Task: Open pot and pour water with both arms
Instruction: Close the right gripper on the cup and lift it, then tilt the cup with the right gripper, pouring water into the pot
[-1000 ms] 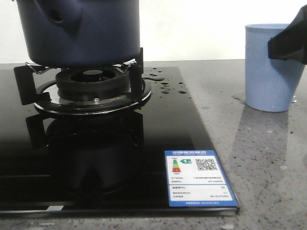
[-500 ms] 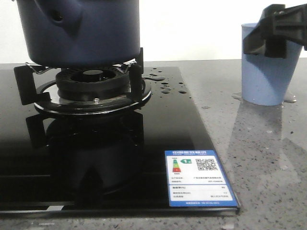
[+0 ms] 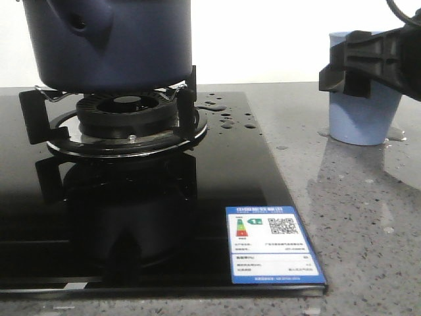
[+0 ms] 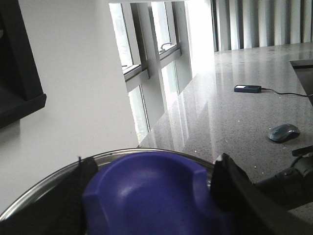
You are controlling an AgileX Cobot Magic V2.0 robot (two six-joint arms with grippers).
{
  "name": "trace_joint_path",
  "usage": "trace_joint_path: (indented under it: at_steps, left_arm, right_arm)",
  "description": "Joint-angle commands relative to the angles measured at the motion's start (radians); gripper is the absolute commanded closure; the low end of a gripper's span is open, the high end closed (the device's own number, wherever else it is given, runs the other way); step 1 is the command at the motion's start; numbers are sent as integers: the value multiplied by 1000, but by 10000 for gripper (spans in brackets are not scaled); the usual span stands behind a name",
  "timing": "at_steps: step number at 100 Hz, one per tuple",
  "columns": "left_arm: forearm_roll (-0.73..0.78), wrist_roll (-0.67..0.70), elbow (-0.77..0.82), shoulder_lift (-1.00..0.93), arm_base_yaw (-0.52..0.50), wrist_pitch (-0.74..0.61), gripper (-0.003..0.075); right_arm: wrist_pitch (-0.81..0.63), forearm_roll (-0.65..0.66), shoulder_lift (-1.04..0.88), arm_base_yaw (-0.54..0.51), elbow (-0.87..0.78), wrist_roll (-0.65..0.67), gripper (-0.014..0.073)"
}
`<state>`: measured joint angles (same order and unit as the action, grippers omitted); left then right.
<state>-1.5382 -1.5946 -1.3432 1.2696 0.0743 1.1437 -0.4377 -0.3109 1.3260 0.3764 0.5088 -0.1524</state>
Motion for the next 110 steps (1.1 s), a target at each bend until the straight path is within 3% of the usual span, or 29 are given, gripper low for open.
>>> trace_joint_path:
  at_steps: [1, 10, 29, 49, 77, 97, 110]
  left_arm:
    - [-108, 15, -35, -52, 4, -7, 475]
    - [-106, 15, -35, -71, 4, -13, 475]
    - [-72, 93, -35, -135, 4, -102, 475]
    - [-15, 161, -35, -200, 4, -244, 475]
    - [0, 201, -35, -258, 4, -313, 479]
    - [34, 248, -35, -280, 4, -321, 479]
    - [38, 250, -35, -292, 4, -321, 479]
  right_arm:
    - [-75, 44, -19, 2, 33, 7, 235]
    - [-73, 90, -26, 4, 33, 7, 316]
    - [-49, 204, -118, 59, 124, 7, 328]
    - [202, 386, -124, 114, 404, 7, 328]
    - [489, 621, 20, 203, 780, 7, 328]
    - [589, 769, 162, 268, 931, 5, 328]
    - [598, 931, 221, 306, 963, 5, 328]
